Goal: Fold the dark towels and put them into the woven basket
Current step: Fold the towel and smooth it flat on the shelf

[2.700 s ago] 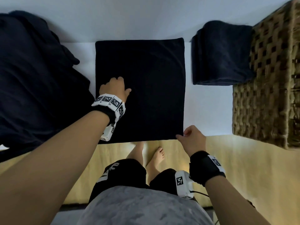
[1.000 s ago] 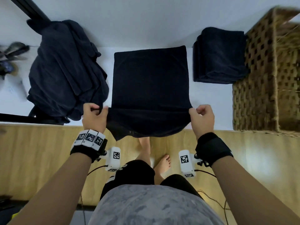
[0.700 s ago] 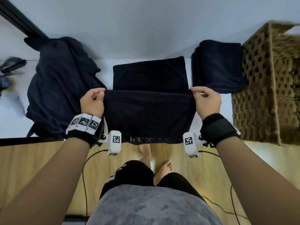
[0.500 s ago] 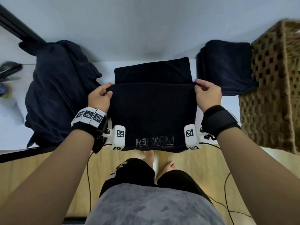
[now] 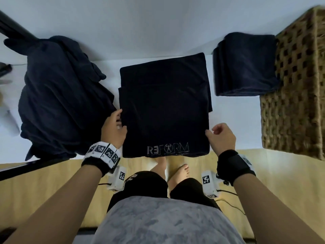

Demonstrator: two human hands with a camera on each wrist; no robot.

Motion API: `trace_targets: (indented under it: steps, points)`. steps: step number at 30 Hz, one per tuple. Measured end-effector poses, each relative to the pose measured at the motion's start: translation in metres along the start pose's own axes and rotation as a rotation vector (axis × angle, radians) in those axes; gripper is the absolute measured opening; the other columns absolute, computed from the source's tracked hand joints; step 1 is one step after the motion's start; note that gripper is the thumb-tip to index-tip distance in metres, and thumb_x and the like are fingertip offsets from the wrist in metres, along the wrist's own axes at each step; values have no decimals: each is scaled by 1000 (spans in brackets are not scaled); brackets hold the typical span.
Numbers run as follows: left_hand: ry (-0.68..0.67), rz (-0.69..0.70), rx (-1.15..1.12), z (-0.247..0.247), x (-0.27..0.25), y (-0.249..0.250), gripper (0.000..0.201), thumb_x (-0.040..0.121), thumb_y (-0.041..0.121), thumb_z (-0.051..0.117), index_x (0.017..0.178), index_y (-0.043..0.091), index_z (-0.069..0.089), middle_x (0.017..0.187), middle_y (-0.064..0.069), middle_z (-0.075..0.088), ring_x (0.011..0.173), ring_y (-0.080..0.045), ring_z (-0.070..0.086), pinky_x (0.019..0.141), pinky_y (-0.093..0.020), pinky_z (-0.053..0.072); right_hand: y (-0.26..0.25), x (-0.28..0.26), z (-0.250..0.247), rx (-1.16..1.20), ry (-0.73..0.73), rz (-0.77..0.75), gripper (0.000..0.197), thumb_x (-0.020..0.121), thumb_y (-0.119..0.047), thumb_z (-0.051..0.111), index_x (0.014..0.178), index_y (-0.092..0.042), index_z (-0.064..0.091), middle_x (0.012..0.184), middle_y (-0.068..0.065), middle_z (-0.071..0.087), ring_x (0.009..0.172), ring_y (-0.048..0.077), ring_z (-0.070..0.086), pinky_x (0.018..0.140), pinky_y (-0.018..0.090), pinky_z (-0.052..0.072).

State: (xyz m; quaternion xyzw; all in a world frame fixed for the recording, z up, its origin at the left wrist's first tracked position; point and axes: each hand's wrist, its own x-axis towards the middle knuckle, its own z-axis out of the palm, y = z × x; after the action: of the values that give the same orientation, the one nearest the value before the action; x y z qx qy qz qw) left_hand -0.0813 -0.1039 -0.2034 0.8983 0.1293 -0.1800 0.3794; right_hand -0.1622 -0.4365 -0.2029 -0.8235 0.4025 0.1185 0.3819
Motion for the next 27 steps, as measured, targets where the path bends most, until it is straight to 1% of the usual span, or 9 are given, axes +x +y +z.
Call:
trace_targets:
  steps: [3, 5, 8, 12, 15, 17, 20, 24, 27]
  points:
    - [-6, -72, 18, 8, -24, -19, 55, 88, 4, 64, 138, 17, 45, 118, -5, 61, 100, -14, 60, 89, -29, 49, 30, -19, 2, -90, -103, 88, 15, 83, -25, 67, 80, -16, 55, 77, -4, 59, 74, 17, 55, 59, 21, 36]
    - [0, -110, 53, 14, -40, -31, 49, 89, 7, 64, 134, 15, 46, 107, -1, 62, 90, -12, 58, 81, -24, 44, 45, -26, 3, -188, -217, 139, 16, 86, -31, 64, 82, -15, 61, 84, -1, 65, 85, 22, 59, 69, 27, 41]
    - [43, -162, 64, 23, -62, -46, 33, 89, 11, 65, 119, 17, 52, 90, 8, 60, 80, -11, 59, 71, -16, 40, 65, -31, 7, -253, -318, 178, 33, 86, -39, 63, 107, -14, 70, 107, 3, 69, 104, 25, 62, 88, 30, 45]
    - [106, -295, 23, 36, -87, -59, 23, 86, 22, 68, 101, 21, 50, 88, 10, 59, 75, -6, 55, 67, -19, 38, 81, -30, 15, -142, -367, 187, 56, 82, -40, 70, 133, -20, 58, 127, 3, 61, 117, 23, 58, 92, 29, 41]
    - [54, -427, -63, 46, -101, -65, 27, 84, 25, 71, 101, 21, 50, 89, 8, 62, 81, -11, 57, 78, -27, 43, 88, -29, 20, 133, -407, 247, 32, 81, -32, 75, 112, -26, 68, 121, 1, 64, 114, 21, 58, 101, 40, 45]
    - [22, -432, -130, 51, -105, -68, 21, 82, 18, 72, 85, 17, 50, 79, 2, 61, 75, -15, 56, 75, -27, 42, 87, -32, 21, 222, -414, 234, 11, 81, -28, 75, 90, -28, 70, 106, -6, 69, 107, 17, 60, 94, 36, 46]
    - [69, -463, -122, 50, -105, -70, 32, 80, 15, 70, 68, 16, 41, 67, 0, 49, 65, -19, 54, 65, -29, 42, 83, -33, 18, 253, -398, 188, 5, 82, -24, 72, 78, -24, 68, 83, -10, 68, 92, 16, 63, 79, 29, 45]
    - [128, -501, -295, 42, -108, -70, 20, 82, 7, 64, 93, 10, 48, 89, -9, 56, 92, -35, 64, 85, -48, 56, 77, -36, 0, 260, -369, 208, 12, 82, -26, 69, 87, -19, 61, 95, 7, 71, 94, 27, 69, 86, 43, 57]
    - [288, -319, -285, 31, -114, -66, 18, 82, 9, 68, 90, 19, 55, 92, 2, 61, 80, -17, 63, 62, -24, 57, 69, -39, -20, 259, -299, 145, 27, 78, -30, 77, 92, -20, 55, 100, 13, 70, 92, 30, 70, 85, 49, 57]
